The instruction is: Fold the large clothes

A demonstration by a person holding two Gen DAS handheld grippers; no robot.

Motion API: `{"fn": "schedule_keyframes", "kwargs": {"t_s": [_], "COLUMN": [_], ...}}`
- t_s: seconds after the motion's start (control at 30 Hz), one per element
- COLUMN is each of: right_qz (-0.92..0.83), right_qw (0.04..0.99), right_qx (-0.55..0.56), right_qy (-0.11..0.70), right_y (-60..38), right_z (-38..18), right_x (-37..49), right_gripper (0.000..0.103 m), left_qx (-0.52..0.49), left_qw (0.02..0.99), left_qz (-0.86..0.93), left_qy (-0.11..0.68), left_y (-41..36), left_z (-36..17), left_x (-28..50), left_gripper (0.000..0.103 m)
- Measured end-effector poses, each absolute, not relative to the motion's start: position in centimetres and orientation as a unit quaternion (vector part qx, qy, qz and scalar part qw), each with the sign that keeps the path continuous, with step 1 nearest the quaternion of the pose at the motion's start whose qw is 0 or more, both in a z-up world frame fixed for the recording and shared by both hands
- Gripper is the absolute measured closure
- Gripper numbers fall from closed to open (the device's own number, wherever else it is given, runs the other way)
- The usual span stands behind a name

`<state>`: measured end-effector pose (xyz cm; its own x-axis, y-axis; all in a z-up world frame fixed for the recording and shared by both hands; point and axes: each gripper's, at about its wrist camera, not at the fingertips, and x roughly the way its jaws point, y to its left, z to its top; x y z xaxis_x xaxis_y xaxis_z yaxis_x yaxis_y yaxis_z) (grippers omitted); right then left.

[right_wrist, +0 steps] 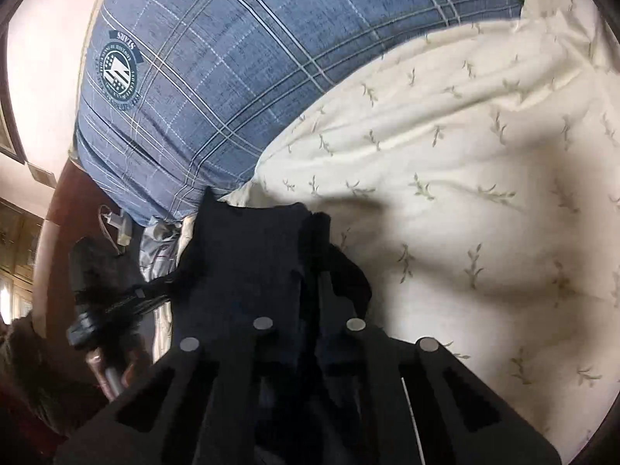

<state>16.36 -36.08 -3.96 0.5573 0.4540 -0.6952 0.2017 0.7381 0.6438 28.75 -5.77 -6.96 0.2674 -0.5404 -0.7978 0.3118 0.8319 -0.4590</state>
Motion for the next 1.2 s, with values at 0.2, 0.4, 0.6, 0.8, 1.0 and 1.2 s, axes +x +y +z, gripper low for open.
{"fn": "schedule_keyframes", "kwargs": {"t_s": [0.2, 0.4, 0.6, 0.8, 1.0, 1.2], "right_qz": [0.070, 0.103, 0.120, 0.087, 0.076, 0.089], "right_qw": [0.801, 0.815, 0.818, 0.842, 0.833, 0.853], "right_qx": [0.349, 0.349, 0.312, 0.267, 0.275, 0.283], "right_qy": [0.482, 0.450, 0.468, 0.461, 0.475, 0.429], "right_y": [-36.1, -34.4, -30.9, -29.8, -29.7, -29.1], "right_z": [-5.7, -2.7, -2.7, -0.8, -2.9, -0.7], "right_x": [16.3, 12.0, 11.0, 10.0, 10.4, 6.8], "right_gripper": [0.081, 0.042, 0.079, 0.097, 0.090, 0.043], "left_qx": [-0.077, -0.047, -0.049, -0.056, -0.057, -0.066], "left_qw": [0.798, 0.819, 0.800, 0.819, 0.819, 0.815], "left_qz": [-0.243, -0.248, -0.243, -0.232, -0.240, -0.245], "left_qy": [0.546, 0.516, 0.546, 0.522, 0.518, 0.521], "left_y": [-5.3, -4.2, -3.5, -2.3, -1.8, -0.7], "left_z": [-7.5, -5.1, -7.3, -6.4, -5.9, -6.0], "left_x": [27.5, 22.0, 20.2, 19.2, 17.9, 15.0], "left_gripper": [0.044, 0.027, 0.073, 0.097, 0.035, 0.028]}}
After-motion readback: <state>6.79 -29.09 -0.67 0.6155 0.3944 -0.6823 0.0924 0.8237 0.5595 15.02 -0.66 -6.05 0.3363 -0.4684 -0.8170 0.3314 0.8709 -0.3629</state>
